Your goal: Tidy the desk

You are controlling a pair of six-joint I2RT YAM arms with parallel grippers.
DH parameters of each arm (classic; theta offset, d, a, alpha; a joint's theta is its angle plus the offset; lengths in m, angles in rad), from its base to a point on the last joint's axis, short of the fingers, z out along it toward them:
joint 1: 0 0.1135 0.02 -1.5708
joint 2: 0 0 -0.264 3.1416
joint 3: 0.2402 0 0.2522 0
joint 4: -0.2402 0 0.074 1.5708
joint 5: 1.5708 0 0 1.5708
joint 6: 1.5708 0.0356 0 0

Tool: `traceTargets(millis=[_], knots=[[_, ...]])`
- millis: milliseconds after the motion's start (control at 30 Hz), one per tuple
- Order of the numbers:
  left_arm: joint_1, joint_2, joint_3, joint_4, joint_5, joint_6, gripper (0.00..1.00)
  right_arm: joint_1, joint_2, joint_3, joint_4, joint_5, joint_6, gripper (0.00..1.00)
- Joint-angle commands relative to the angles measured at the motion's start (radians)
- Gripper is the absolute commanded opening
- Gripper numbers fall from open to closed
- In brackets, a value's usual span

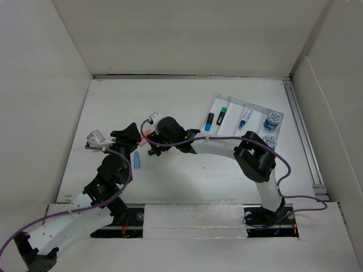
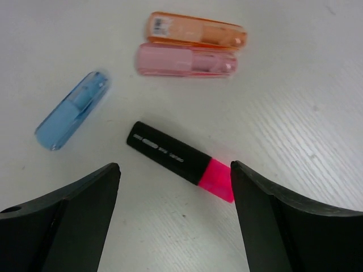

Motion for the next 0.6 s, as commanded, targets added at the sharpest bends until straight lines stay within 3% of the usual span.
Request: traceTargets(millis=[0, 167, 367, 567], knots=[[-0.006, 0.009, 0.026, 0.021, -0.009, 0.008, 0.50, -0.033, 0.030, 0.049, 0.010, -0.321, -0.153, 0.84], [-0.006, 0.004, 0.020, 0.032, -0.015, 0.018, 0.50, -0.092, 0.096, 0.168, -0.123, -0.477, -0.234, 0.88], [-0.006, 0.013, 0.022, 0.027, -0.017, 0.021, 0.50, -0.092, 0.168, 0.236, -0.205, -0.424, -0.263, 0.90], [-0.006, 0.012, 0.020, 0.033, -0.012, 0.019, 0.50, -0.082, 0.148, 0.143, -0.159, -0.384, -0.251, 0.84]])
